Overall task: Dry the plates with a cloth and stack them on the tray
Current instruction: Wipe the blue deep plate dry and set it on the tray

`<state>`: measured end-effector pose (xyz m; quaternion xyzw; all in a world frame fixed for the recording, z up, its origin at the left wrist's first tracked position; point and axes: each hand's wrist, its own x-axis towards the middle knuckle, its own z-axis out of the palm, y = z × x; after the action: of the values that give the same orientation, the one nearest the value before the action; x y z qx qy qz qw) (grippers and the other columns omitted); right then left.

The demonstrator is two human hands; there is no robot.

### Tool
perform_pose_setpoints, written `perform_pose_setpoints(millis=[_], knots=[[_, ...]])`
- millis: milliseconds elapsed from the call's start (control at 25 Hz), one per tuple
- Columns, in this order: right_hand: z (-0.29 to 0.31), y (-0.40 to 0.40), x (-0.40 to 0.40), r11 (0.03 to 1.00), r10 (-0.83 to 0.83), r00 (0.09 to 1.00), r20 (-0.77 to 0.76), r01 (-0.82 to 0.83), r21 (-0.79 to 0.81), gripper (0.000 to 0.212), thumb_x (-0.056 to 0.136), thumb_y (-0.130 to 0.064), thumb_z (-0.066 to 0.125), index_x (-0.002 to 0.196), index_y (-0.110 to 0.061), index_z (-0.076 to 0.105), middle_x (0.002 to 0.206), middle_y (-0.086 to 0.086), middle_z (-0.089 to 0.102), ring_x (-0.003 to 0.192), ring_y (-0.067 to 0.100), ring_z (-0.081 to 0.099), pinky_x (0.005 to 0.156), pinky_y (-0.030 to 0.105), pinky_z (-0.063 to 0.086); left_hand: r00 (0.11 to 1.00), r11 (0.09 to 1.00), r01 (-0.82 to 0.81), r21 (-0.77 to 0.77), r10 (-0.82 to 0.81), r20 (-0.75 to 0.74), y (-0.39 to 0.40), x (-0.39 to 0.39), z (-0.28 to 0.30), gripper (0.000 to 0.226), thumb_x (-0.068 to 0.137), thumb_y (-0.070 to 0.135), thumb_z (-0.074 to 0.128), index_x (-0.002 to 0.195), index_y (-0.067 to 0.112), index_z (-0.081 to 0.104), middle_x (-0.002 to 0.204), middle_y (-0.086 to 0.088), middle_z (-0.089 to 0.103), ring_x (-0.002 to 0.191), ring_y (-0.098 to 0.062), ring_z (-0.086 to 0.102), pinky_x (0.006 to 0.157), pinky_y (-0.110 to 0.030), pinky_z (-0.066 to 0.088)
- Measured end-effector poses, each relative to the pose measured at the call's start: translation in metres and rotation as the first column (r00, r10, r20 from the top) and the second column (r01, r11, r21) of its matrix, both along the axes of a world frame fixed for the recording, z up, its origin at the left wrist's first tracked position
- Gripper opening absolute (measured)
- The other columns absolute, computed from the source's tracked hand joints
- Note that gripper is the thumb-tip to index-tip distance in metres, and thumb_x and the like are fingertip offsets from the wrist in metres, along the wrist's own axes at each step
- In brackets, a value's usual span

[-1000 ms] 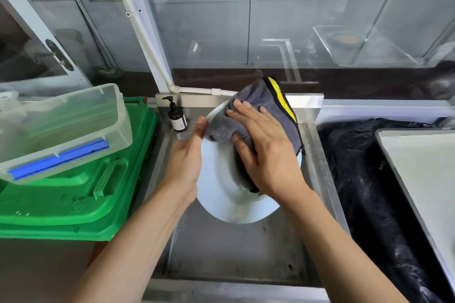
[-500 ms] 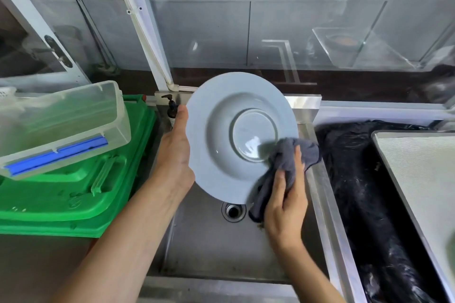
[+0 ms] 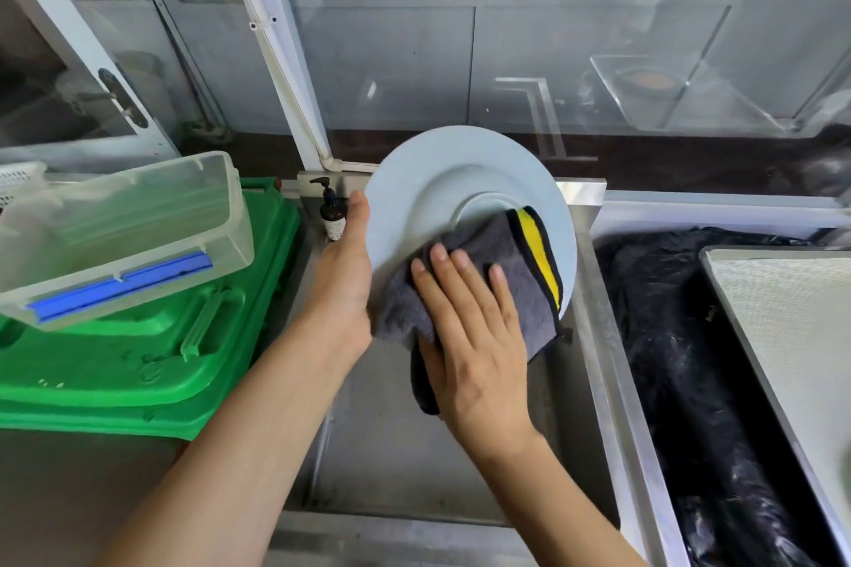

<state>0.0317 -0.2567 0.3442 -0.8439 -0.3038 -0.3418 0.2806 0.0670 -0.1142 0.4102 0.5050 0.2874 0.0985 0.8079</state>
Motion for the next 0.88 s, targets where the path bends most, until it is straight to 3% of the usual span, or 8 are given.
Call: perform_pose_setpoints(millis=[200, 280, 360, 440, 560, 600, 760, 880], knots=[[0.054, 0.015, 0.035, 0.987, -0.069, 0.978, -0.196, 0.096, 0.132, 0.039, 0.103, -0.016, 0.058, 0.14, -0.004, 0.06, 0.15, 0.012, 0.055, 0.146, 0.025, 0.044, 0.124, 0.046, 0.027, 1.0, 0.988, 0.001, 0.155, 0.003, -0.027, -0.012, -0.009, 0.001, 0.041, 0.091, 0.064, 0.058, 0.079, 0.031, 0.08, 0.081, 0.017, 0.077, 0.091, -0.01, 0.072, 0.07, -0.019, 0.052], [0.067, 0.007, 0.054, 0.968, -0.065, 0.935, -0.35, 0.144, 0.205, 0.036, 0.105, -0.018, 0.054, 0.137, -0.003, 0.061, 0.149, 0.012, 0.056, 0.145, 0.026, 0.044, 0.124, 0.042, 0.027, 0.996, 0.983, 0.027, 0.184, -0.01, -0.093, -0.014, -0.014, -0.004, 0.048, 0.083, 0.074, 0.059, 0.099, 0.031, 0.07, 0.106, 0.017, 0.071, 0.109, -0.01, 0.064, 0.095, -0.03, 0.049], [0.072, -0.004, 0.068, 0.938, -0.033, 0.878, -0.478, 0.192, 0.289, 0.036, 0.107, -0.021, 0.051, 0.139, -0.005, 0.059, 0.151, 0.011, 0.053, 0.146, 0.026, 0.042, 0.123, 0.034, 0.026, 0.992, 0.985, 0.055, 0.165, -0.035, -0.122, -0.012, -0.019, -0.008, 0.059, 0.075, 0.079, 0.061, 0.112, 0.032, 0.065, 0.13, 0.01, 0.064, 0.125, -0.017, 0.057, 0.11, -0.045, 0.042], [0.069, 0.0, 0.057, 0.96, -0.006, 0.885, -0.466, 0.135, 0.244, 0.037, 0.106, -0.021, 0.052, 0.14, -0.006, 0.058, 0.153, 0.011, 0.052, 0.147, 0.026, 0.041, 0.124, 0.037, 0.026, 0.991, 0.982, 0.04, 0.184, -0.016, -0.13, -0.011, -0.019, -0.011, 0.051, 0.081, 0.074, 0.061, 0.109, 0.031, 0.066, 0.133, 0.007, 0.063, 0.124, -0.017, 0.058, 0.11, -0.045, 0.043], [0.05, 0.016, 0.03, 0.998, 0.027, 0.968, -0.251, -0.014, 0.057, 0.04, 0.105, -0.023, 0.054, 0.14, -0.006, 0.06, 0.15, 0.01, 0.055, 0.145, 0.024, 0.045, 0.123, 0.043, 0.027, 0.995, 0.976, -0.021, 0.216, 0.042, -0.092, -0.011, -0.016, -0.014, 0.035, 0.094, 0.051, 0.062, 0.097, 0.018, 0.07, 0.114, -0.005, 0.071, 0.096, -0.01, 0.069, 0.088, -0.027, 0.055], [0.046, 0.013, 0.031, 0.997, 0.041, 0.976, -0.215, -0.028, 0.065, 0.039, 0.104, -0.022, 0.055, 0.14, -0.006, 0.061, 0.149, 0.009, 0.056, 0.145, 0.023, 0.046, 0.123, 0.044, 0.028, 0.995, 0.979, -0.021, 0.202, 0.041, -0.094, -0.011, -0.016, -0.015, 0.035, 0.092, 0.053, 0.064, 0.092, 0.019, 0.071, 0.109, -0.005, 0.074, 0.094, -0.012, 0.07, 0.086, -0.029, 0.055], [0.038, -0.011, 0.047, 0.901, 0.026, 0.903, -0.429, 0.164, 0.4, 0.042, 0.105, -0.029, 0.046, 0.141, -0.011, 0.058, 0.146, 0.004, 0.058, 0.141, 0.022, 0.048, 0.118, 0.049, 0.034, 0.984, 0.981, 0.033, 0.19, 0.001, -0.177, -0.011, -0.021, -0.014, 0.063, 0.06, 0.083, 0.063, 0.092, 0.028, 0.068, 0.096, 0.009, 0.076, 0.1, -0.019, 0.07, 0.091, -0.043, 0.056], [0.023, -0.015, 0.042, 0.856, 0.012, 0.845, -0.535, 0.268, 0.443, 0.039, 0.106, -0.039, 0.038, 0.139, -0.025, 0.055, 0.137, -0.008, 0.062, 0.131, 0.016, 0.053, 0.111, 0.039, 0.042, 0.986, 0.987, 0.044, 0.155, -0.018, -0.166, -0.015, -0.024, -0.016, 0.057, 0.071, 0.079, 0.065, 0.095, 0.028, 0.067, 0.106, 0.004, 0.075, 0.103, -0.023, 0.07, 0.095, -0.051, 0.055]])
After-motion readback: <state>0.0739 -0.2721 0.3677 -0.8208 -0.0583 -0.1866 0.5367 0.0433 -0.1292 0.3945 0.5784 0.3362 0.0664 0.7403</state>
